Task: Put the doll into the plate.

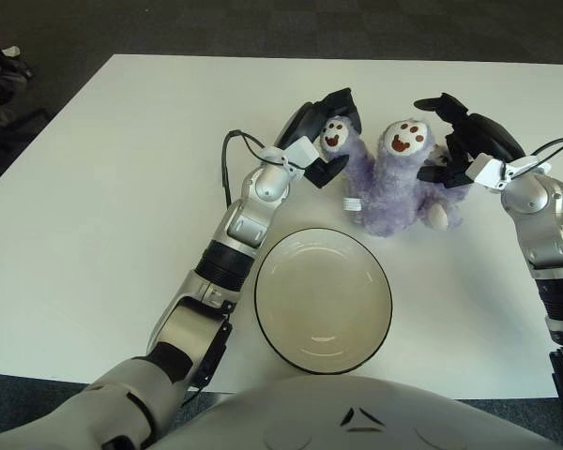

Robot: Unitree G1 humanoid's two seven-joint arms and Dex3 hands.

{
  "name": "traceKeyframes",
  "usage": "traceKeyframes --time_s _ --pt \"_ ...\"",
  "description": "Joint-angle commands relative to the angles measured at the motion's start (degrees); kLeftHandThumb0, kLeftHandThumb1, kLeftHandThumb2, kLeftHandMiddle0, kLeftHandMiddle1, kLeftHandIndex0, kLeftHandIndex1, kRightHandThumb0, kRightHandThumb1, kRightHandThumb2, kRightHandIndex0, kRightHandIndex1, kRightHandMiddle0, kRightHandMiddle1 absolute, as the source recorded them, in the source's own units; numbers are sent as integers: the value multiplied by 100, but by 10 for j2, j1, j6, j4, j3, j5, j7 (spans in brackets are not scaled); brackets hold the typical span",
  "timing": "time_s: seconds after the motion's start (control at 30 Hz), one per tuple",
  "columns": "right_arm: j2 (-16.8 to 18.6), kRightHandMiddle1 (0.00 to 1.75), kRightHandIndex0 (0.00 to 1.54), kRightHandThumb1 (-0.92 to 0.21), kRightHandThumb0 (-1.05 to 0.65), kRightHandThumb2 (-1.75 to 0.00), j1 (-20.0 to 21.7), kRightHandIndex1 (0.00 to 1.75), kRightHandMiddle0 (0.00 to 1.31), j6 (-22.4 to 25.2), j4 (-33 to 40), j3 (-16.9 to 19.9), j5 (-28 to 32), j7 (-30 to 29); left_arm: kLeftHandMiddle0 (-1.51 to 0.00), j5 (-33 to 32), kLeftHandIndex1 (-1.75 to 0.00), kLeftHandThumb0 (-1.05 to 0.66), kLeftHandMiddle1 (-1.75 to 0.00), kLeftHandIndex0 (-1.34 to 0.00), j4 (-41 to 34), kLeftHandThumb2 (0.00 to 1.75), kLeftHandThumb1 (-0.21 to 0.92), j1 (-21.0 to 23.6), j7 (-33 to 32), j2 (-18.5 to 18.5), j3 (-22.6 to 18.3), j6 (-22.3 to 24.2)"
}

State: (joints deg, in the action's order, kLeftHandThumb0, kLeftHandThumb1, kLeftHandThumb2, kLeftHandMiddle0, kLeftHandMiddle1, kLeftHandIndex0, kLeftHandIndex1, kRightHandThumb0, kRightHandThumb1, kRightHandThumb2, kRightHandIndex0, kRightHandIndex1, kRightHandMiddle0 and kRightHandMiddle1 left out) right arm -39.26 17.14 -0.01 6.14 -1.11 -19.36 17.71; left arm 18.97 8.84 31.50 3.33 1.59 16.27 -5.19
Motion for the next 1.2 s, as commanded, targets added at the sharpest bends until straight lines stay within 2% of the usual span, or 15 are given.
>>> traceKeyframes --time_s 0.0,0.37,0.6,0.7,1.0,1.17 --pt "-10 59 92 -42 -85 -66 -8 175 0 2 23 16 15 21 -89 7 -175 0 -174 -67 5 175 -6 13 -6 -3 -1 4" --pt "-5 75 95 -39 -89 -72 -18 175 0 -17 45 40 9 15 -89 11 -175 0 -174 -67 16 175 -6 17 -11 1 -4 5" --pt "2 82 91 -51 -100 -61 -25 175 0 -30 46 49 8 5 -89 13 -175 0 -175 -67 22 175 -6 21 -15 0 -3 4" --pt "5 84 89 -53 -102 -58 -27 175 0 -27 51 50 9 6 -89 14 -175 0 -175 -67 25 175 -6 22 -16 -1 -2 2" --pt "-2 86 84 -54 -100 -55 -27 175 0 -14 62 45 10 24 -89 13 -175 0 -174 -67 35 175 -6 26 -21 0 -3 -5" --pt "-3 86 85 -50 -96 -56 -27 175 0 -4 68 44 14 41 -89 8 -175 0 -174 -67 35 175 -6 26 -18 1 -5 -2"
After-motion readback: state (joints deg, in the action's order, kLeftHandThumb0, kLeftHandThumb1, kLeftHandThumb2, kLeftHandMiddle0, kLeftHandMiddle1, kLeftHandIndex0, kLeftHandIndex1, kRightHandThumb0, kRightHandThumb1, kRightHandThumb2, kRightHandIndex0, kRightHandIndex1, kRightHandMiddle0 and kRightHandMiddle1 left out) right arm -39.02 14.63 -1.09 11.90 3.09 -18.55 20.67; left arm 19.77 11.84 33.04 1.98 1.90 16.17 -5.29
